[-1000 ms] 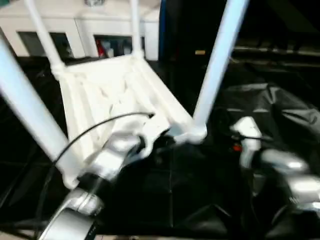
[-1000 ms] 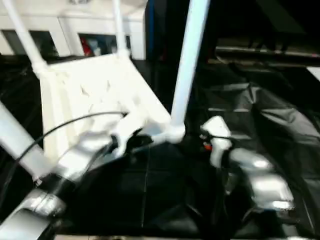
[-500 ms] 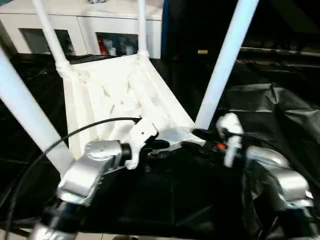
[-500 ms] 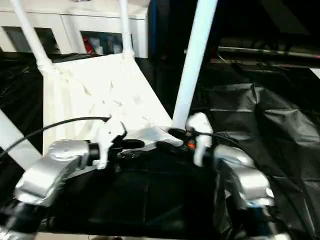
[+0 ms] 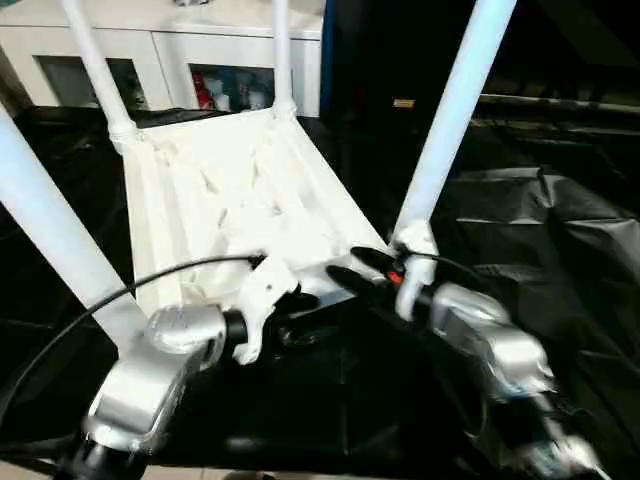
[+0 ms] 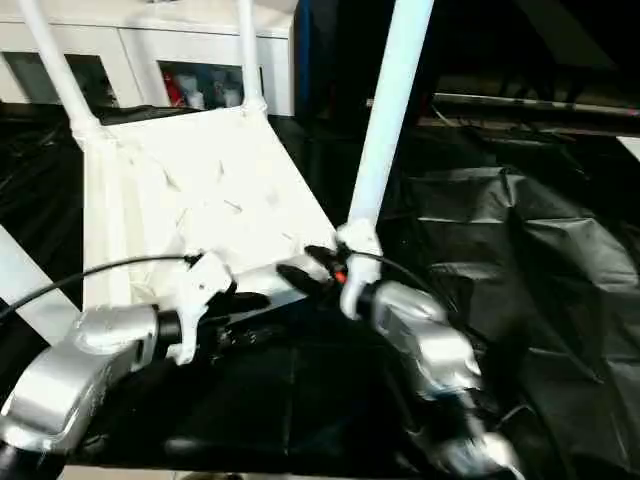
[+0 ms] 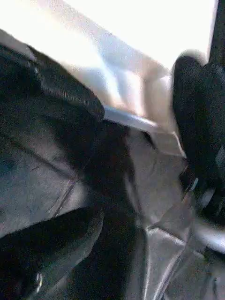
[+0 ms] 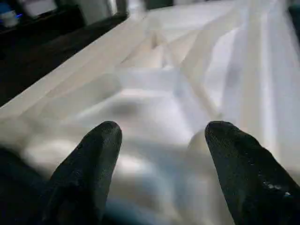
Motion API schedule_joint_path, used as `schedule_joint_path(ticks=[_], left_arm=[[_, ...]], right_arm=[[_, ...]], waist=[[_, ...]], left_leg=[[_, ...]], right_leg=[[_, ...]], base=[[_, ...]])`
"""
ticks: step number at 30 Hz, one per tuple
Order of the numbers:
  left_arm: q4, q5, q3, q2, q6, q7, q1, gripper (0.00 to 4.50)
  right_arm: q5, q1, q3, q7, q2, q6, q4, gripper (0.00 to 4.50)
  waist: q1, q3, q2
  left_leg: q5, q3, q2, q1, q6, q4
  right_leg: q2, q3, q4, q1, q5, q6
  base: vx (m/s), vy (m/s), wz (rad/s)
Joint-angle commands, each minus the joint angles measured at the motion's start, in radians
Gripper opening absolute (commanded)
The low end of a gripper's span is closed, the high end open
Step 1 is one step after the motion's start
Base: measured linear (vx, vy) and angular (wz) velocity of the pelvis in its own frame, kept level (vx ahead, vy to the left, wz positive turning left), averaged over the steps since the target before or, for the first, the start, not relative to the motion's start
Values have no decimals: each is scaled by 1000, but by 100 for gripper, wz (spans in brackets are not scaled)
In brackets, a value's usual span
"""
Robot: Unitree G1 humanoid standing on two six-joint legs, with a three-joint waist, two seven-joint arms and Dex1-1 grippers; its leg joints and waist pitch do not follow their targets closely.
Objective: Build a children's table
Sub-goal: Rotate table base
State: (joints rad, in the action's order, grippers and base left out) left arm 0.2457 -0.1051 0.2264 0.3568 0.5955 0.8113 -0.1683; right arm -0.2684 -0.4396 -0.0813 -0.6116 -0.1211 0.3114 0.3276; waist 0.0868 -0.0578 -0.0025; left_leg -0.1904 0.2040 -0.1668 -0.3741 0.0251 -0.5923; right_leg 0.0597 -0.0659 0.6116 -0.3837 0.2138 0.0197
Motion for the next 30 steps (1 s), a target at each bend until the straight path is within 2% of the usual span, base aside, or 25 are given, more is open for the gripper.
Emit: schedule_joint_path(ticks=[1, 2, 5, 6, 9, 12, 13, 14, 17, 18, 19, 20, 22, 23, 25, 26, 27, 30], left_arm=[[15, 19, 3, -10, -43, -33, 15, 355], [26, 21, -9, -23, -98, -59, 45, 366], [60, 1, -21, -21, -143, -59, 116, 384], [74, -9, -22, -14, -138, -53, 144, 388], [101, -17, -17, 9, -150, -42, 199, 419], [158, -48, -17, 34, -148, -20, 281, 441], [158, -48, -17, 34, -148, -20, 281, 441], [191, -67, -18, 41, -153, -12, 322, 441], [216, -86, -23, 54, -162, 4, 358, 441], [224, -97, -28, 59, -170, 11, 374, 441], [231, -108, -34, 65, -175, 17, 386, 441], [240, -118, -39, 71, -183, 21, 400, 441], [246, -125, -42, 75, -187, 24, 409, 441], [262, -142, -64, 97, -213, 46, 447, 441], [269, -152, -73, 108, -225, 53, 464, 441], [282, -173, -104, 143, -244, 81, 510, 441], [285, -178, -112, 154, -248, 90, 522, 441], [290, -197, -164, 210, -274, 135, 583, 441]], right_arm=[[2, -19, 41, 44, 1, -23, 17, 320], [4, -36, 59, 68, 9, -40, 38, 320], [8, -62, 92, 115, 12, -69, 85, 320], [12, -71, 100, 130, 10, -84, 105, 320], [17, -85, 113, 149, 5, -103, 139, 320], [31, -110, 131, 182, -7, -128, 196, 320], [31, -110, 131, 182, -7, -128, 196, 320], [34, -126, 145, 201, -13, -138, 228, 320], [41, -148, 152, 216, -21, -150, 262, 320], [41, -158, 154, 216, -24, -154, 279, 320], [45, -168, 154, 217, -27, -161, 293, 320], [45, -176, 155, 216, -29, -166, 306, 320], [45, -180, 155, 216, -30, -169, 312, 320], [48, -198, 159, 212, -34, -179, 341, 320], [49, -209, 162, 212, -35, -190, 363, 320], [53, -227, 166, 215, -39, -206, 397, 320], [54, -231, 167, 216, -40, -210, 405, 320], [59, -245, 171, 223, -48, -231, 439, 320]], waist=[[-5, 56, 1], [-5, 57, 1], [-3, 59, -1], [-4, 60, -5], [-5, 57, -5], [-7, 55, -15], [-7, 55, -10], [-8, 54, -17], [-10, 51, -20], [-10, 50, -26], [-9, 50, -25], [-11, 50, -30], [-12, 50, -30], [-13, 50, -37], [-15, 50, -37], [-17, 50, -42], [-16, 50, -41], [-24, 49, -38]], left_leg=[[-156, -38, -78, 22, 5, 76], [-159, -40, -79, 22, 8, 77], [-147, -39, -77, 19, 8, 76], [-146, -37, -77, 20, 6, 75], [-158, -36, -74, 20, 0, 75], [-170, -34, -76, 23, 2, 76], [-173, -36, -77, 22, 6, 77], [-179, -34, -77, 24, 8, 76], [-199, -33, -75, 25, 17, 77], [-203, -32, -76, 26, 17, 79], [-209, -33, -75, 28, 21, 78], [-205, -33, -76, 26, 23, 78], [-204, -34, -75, 25, 25, 79], [-204, -33, -76, 26, 24, 78], [-209, -33, -75, 25, 27, 79], [-214, -33, -75, 27, 28, 79], [-216, -34, -75, 26, 29, 78], [-232, -33, -75, 28, 31, 79]], right_leg=[[95, 64, -74, 30, 168, 184], [97, 64, -72, 31, 151, 187], [97, 64, -69, 34, 125, 186], [95, 63, -68, 34, 121, 186], [93, 63, -70, 32, 145, 183], [93, 64, -71, 29, 173, 177], [94, 64, -71, 28, 184, 178], [94, 64, -70, 27, 193, 177], [89, 65, -73, 23, 218, 163], [89, 65, -75, 23, 226, 156], [90, 65, -75, 22, 233, 155], [89, 65, -74, 23, 224, 151], [88, 65, -72, 23, 216, 148], [88, 66, -71, 23, 211, 148], [87, 65, -71, 23, 214, 147], [85, 65, -71, 21, 210, 149], [89, 64, -69, 21, 212, 153], [82, 64, -68, 18, 206, 153]], base=[[0, 0, 0], [0, 0, 0], [0, 0, 0], [0, 0, 0], [0, 0, 0], [0, 0, 0], [0, 0, 0], [0, 0, 0], [0, 0, 0], [0, 0, 0], [0, 0, 0], [0, 0, 0], [0, 0, 0], [0, 0, 0], [0, 0, 0], [0, 0, 0], [0, 0, 0], [0, 0, 0]])
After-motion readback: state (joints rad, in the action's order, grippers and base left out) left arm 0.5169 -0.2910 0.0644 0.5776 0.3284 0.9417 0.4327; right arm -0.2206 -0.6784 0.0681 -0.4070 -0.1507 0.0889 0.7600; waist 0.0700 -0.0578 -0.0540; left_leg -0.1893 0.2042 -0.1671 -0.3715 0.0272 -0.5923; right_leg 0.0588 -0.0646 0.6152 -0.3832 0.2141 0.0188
